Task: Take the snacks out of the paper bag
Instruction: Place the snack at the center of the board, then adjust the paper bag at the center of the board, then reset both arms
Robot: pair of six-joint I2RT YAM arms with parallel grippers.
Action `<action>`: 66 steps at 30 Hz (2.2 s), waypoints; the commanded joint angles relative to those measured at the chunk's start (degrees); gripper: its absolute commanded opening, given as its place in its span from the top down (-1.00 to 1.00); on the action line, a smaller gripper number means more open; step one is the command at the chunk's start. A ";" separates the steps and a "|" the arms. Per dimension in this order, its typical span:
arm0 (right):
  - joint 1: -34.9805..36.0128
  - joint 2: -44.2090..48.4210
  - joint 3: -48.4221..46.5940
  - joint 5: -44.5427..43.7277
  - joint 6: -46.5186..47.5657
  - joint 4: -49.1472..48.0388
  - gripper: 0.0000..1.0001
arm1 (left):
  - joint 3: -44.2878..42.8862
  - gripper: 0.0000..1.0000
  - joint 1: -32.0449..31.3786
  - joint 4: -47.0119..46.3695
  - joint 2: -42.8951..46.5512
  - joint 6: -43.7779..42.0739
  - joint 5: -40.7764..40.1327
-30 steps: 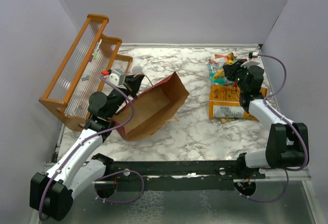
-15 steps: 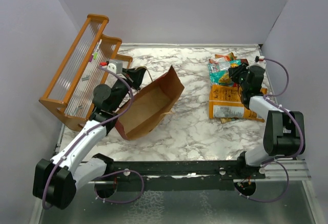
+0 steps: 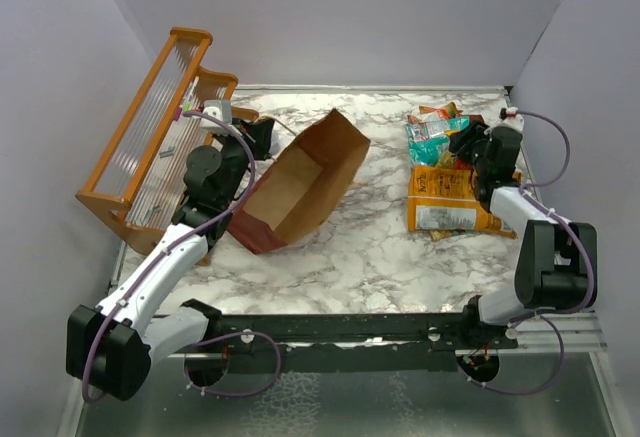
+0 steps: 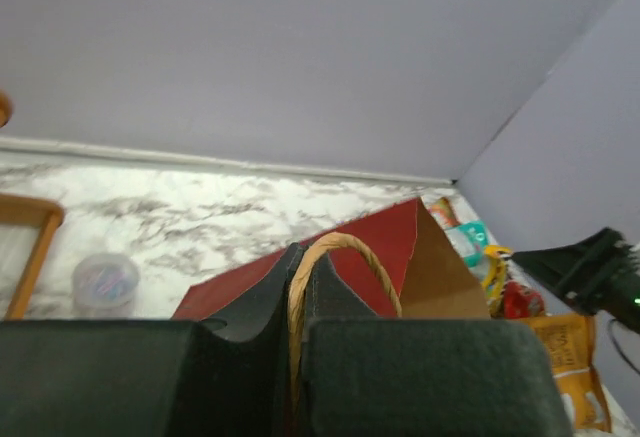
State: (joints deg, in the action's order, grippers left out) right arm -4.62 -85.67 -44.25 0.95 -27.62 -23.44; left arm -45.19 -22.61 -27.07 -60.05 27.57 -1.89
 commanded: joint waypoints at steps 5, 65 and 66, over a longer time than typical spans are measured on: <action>1.42 7.01 -10.58 7.44 5.64 11.88 -0.59 | -1.58 0.68 0.71 11.36 1.24 -4.97 -6.06; 14.10 30.13 -32.90 7.01 11.09 38.02 -0.99 | -27.52 -0.97 1.65 27.58 16.07 -25.46 -18.45; 14.11 31.69 -34.04 7.49 11.54 38.06 -0.99 | -27.26 -0.97 1.68 26.05 16.21 -25.31 -17.28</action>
State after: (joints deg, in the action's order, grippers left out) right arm 9.06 -59.90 -72.18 3.46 -19.16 12.25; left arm -71.18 -21.08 6.55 -43.24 1.69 -25.96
